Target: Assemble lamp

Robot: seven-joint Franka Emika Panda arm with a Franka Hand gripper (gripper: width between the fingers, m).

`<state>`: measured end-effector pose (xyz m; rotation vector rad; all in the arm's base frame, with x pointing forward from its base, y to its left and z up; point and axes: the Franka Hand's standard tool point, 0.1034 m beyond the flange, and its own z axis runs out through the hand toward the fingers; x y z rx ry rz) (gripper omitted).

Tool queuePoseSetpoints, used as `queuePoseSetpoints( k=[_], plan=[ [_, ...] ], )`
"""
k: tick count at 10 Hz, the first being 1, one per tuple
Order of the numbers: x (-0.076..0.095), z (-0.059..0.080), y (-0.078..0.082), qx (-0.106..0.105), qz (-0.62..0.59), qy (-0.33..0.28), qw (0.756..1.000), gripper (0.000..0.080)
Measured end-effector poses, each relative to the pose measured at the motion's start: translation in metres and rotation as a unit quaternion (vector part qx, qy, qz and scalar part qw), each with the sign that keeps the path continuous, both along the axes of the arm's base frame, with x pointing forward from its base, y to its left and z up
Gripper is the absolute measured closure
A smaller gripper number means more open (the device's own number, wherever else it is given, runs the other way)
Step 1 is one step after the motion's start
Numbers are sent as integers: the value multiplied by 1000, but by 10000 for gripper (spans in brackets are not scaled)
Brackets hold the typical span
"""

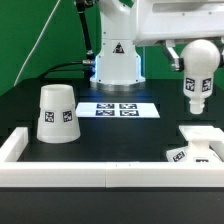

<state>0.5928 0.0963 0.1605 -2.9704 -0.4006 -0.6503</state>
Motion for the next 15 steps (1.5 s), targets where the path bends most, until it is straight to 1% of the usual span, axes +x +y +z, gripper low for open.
queuePoseSetpoints(
  k=[1,4,5,6,7,8,15],
  plan=[
    [6,1,0,2,0,0,1000,222],
    [4,-3,-1,-1,4,1,1000,222],
    [7,-10,-7,-9,17,0,1000,222],
    [16,-13,-11,-10,18,-1,1000,222],
    [23,-13,-12,-8,16,-4,1000,222],
    [27,-14,-13,-8,15,-4,1000,222],
    [22,-30,-10,-8,16,1,1000,222]
  ],
)
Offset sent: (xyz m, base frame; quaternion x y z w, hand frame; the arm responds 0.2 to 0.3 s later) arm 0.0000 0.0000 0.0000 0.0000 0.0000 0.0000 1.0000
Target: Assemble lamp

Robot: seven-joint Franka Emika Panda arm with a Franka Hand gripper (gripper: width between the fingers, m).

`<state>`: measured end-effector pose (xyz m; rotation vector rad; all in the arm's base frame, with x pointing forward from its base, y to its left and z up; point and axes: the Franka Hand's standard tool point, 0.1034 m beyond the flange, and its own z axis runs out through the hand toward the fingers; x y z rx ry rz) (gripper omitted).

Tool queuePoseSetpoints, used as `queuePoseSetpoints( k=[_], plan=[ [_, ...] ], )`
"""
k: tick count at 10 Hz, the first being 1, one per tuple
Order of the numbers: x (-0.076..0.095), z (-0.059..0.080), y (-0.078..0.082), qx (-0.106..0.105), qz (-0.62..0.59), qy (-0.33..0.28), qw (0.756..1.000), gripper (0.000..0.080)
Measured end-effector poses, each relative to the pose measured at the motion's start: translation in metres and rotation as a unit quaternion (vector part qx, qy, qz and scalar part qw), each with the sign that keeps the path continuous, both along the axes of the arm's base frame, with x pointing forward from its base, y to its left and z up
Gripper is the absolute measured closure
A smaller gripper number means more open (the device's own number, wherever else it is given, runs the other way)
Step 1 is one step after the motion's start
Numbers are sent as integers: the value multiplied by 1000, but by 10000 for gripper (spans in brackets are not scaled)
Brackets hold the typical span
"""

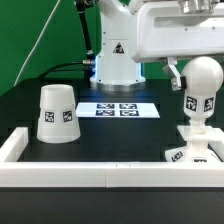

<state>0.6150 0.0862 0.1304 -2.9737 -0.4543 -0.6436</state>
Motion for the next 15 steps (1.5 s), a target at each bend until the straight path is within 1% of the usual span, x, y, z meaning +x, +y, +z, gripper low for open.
queuePoseSetpoints(
  k=[3,6,8,11,12,15],
  plan=[
    [-2,-7,-1,0,-1,5,1000,222],
    [-8,-13,-1,-4,-3,-14,1000,222],
    [-12,-13,-1,-8,-6,-43,999,222],
    [-13,-13,-1,-8,-6,-49,999,213],
    [-13,-13,-1,-8,-7,-49,999,122],
    [-13,-13,-2,-8,-7,-49,999,103]
  ],
)
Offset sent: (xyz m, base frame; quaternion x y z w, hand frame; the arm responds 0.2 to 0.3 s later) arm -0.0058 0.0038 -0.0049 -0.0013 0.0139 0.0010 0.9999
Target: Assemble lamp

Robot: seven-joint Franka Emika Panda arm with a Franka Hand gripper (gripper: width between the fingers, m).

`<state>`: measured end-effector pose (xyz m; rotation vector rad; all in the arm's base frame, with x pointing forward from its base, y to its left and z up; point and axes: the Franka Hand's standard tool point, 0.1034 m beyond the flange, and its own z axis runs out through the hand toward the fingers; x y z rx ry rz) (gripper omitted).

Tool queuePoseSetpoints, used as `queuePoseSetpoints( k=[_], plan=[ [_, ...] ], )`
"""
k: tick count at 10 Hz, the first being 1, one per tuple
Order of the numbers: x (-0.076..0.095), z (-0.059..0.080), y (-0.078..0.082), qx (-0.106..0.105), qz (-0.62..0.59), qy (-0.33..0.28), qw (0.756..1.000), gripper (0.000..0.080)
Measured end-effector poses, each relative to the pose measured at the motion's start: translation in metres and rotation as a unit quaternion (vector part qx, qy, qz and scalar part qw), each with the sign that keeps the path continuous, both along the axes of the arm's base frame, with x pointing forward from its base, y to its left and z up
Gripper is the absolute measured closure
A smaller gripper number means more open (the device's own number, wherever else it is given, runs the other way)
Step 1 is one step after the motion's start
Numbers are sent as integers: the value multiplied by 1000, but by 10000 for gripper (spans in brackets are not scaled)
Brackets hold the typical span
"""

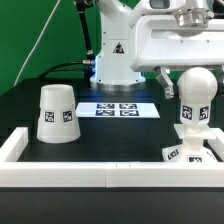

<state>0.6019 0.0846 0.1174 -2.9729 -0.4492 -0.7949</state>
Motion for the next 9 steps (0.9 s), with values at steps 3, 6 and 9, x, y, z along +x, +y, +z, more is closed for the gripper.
queuePoseSetpoints(
  k=[3,6,9],
  plan=[
    [-4,15,3,0,3,-2,1000,101],
    [-3,26,-1,0,2,-2,1000,101],
    [-5,23,2,2,4,13,1000,101]
  ],
)
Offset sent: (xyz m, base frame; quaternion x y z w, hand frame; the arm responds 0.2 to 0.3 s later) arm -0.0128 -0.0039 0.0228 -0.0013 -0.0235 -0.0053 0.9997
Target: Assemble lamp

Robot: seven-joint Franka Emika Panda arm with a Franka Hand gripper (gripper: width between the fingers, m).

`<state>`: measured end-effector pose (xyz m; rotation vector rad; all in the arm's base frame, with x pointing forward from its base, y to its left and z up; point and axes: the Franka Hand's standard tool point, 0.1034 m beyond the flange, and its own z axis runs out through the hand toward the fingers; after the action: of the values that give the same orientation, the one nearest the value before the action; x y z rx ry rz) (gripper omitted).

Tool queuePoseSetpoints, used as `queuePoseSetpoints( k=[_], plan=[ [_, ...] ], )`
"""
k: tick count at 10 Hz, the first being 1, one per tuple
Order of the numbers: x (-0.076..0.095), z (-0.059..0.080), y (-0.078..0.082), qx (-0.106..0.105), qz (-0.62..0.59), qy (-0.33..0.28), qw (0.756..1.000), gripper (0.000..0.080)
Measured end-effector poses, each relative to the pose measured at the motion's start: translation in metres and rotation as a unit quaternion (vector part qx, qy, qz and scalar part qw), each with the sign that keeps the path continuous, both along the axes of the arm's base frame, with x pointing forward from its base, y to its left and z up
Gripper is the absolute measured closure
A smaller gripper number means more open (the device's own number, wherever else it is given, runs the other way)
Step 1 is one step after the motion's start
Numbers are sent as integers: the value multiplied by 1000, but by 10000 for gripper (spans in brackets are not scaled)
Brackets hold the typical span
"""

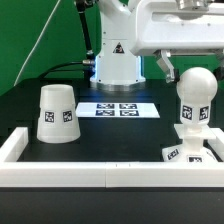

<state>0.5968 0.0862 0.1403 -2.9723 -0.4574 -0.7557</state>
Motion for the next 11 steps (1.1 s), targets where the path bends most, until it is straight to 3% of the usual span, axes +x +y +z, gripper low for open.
queuePoseSetpoints(
  k=[2,6,8,11],
  plan=[
    [-3,-7,3,5,7,60,998,101],
    [-4,-9,9,11,25,194,981,101],
    [-3,-12,11,12,31,227,973,101],
    [1,-15,7,12,33,221,975,101]
  ],
)
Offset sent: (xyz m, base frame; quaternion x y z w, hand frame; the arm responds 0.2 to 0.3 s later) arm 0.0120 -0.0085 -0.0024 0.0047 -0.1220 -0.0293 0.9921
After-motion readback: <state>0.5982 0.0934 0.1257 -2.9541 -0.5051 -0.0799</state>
